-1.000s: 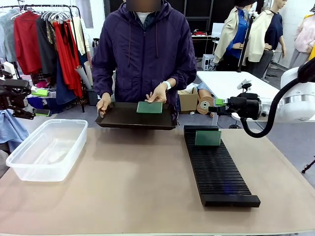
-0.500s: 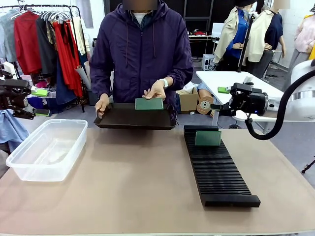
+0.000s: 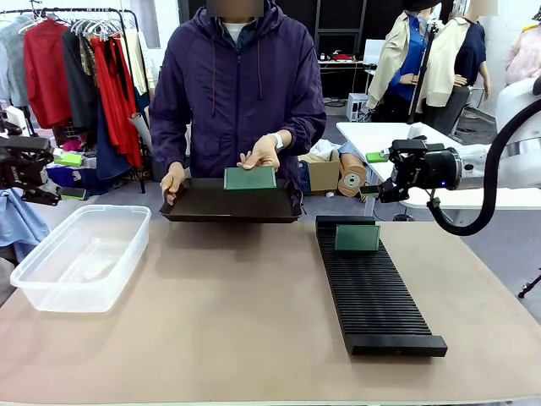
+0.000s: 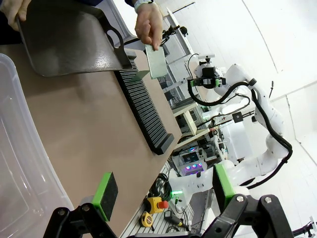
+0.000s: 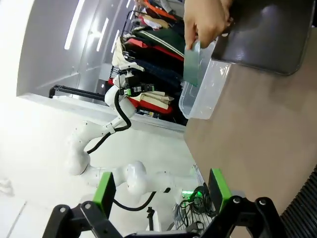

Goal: Sort PCBs into racks and boxes based on the side picked up.
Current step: Pick up the Blank PCB handed by the Human.

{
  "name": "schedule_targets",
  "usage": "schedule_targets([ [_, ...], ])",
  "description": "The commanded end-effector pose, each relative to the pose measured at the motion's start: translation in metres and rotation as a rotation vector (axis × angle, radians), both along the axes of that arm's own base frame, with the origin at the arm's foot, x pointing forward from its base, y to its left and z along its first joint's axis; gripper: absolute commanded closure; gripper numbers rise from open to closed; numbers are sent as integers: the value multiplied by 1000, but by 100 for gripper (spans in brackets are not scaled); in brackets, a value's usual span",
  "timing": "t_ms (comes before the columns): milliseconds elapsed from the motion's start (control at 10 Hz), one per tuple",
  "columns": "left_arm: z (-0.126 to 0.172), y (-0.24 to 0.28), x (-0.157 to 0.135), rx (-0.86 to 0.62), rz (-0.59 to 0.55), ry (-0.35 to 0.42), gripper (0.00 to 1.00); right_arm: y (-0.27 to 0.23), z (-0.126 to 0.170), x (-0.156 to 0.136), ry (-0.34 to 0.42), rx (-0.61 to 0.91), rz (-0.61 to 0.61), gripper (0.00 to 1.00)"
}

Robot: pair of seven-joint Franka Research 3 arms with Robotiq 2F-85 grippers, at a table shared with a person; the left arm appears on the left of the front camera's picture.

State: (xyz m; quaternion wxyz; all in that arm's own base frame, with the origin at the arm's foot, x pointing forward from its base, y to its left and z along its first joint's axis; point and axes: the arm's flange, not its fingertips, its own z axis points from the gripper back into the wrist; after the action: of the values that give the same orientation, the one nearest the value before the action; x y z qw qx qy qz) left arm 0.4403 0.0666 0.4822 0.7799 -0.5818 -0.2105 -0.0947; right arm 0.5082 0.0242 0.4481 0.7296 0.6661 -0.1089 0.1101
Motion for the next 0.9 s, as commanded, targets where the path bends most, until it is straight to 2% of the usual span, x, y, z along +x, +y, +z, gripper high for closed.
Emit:
schedule_targets([
  [0,2,0,0,-3,2,6,0,-1,-1,0,0,-4,-2,0],
  [800,2,0,0,-3,2,6,0,-1,-1,0,0,-4,-2,0],
])
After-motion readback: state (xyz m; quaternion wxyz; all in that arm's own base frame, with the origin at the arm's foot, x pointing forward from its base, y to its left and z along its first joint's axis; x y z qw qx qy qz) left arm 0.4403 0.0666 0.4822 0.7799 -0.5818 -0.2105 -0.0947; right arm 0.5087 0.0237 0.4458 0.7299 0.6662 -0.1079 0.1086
